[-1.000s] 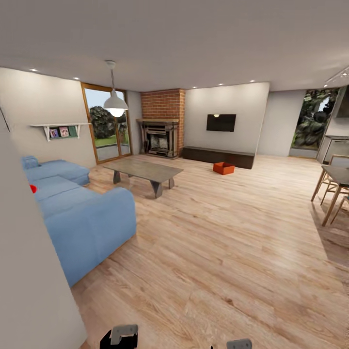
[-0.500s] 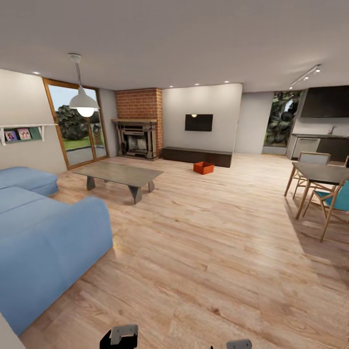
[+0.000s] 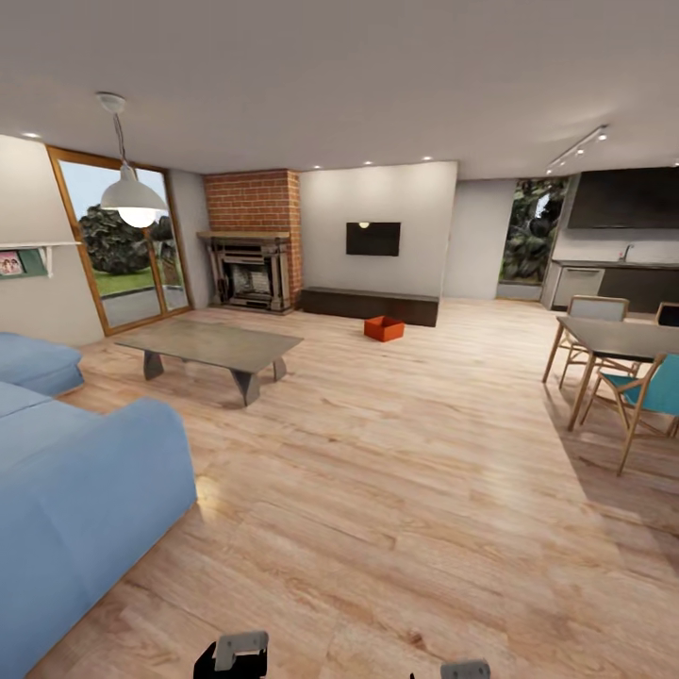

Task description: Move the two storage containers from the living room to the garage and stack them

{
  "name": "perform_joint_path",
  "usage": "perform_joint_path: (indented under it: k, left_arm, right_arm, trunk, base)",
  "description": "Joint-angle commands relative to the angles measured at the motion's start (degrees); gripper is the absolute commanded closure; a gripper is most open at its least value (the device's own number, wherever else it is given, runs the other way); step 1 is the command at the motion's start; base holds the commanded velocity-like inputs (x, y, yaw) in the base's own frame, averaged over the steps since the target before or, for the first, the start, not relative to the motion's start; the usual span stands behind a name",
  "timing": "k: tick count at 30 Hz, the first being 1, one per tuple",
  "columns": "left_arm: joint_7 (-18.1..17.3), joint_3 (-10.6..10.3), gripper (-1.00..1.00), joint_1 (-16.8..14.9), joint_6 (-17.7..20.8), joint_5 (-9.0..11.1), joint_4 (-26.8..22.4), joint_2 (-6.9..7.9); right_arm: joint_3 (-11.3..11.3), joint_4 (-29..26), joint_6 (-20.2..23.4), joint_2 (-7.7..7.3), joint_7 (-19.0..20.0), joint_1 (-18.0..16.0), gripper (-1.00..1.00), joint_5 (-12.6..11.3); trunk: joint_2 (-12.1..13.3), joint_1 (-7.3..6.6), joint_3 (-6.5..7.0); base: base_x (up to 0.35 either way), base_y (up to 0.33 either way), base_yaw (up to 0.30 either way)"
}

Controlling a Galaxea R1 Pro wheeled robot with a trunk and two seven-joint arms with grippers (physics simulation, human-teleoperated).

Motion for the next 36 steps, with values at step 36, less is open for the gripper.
perform_joint_path:
  k: [36]
  left_arm:
    - [0.32, -0.49, -1.00, -0.05, -0.22, 0.50, 0.03, -0.01]
  right_arm:
    - [0.41, 0.05, -0.05, -0.01, -0.60, -0.05, -1.00, 0.24]
  trunk:
    - [-0.04, 0.04, -0.07]
  base:
    - [0.337, 0.000, -0.062]
